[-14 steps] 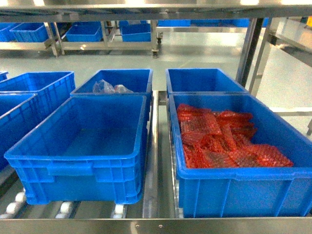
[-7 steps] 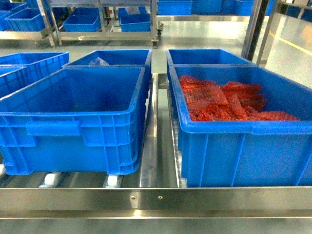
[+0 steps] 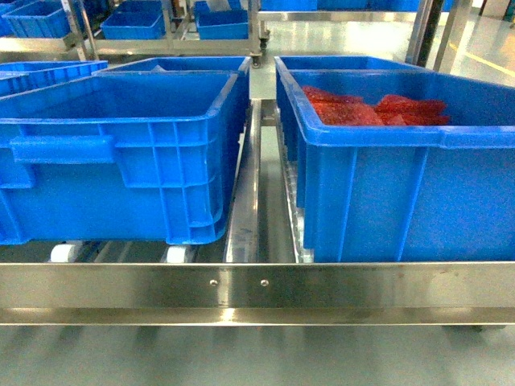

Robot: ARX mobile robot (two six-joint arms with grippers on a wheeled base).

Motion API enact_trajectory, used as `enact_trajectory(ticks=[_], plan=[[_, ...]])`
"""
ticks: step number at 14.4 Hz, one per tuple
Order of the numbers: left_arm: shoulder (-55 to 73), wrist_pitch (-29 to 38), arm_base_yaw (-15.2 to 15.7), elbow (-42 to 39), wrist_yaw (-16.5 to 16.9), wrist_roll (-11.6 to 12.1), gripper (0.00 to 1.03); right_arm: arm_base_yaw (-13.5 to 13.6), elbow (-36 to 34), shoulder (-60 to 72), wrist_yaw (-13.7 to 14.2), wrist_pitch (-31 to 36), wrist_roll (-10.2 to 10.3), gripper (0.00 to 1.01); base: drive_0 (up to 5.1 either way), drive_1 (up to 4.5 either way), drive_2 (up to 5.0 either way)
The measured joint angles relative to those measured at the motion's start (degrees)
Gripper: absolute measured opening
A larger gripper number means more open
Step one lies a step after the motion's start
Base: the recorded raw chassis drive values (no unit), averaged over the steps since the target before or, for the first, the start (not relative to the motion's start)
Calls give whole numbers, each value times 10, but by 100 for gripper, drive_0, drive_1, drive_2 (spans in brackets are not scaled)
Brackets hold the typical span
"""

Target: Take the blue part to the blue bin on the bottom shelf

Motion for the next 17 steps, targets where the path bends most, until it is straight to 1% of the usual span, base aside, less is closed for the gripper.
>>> enact_trajectory(ticks=[2,11,17], plan=[[0,0,0,0,0,0,44,0,0,0,0,0,0,98,0,0,0],[0,2,0,0,0,0,44,0,0,0,0,1,0,98,-1,430,-431],[2,2,0,0,0,0,44,0,0,0,0,0,0,98,0,0,0]])
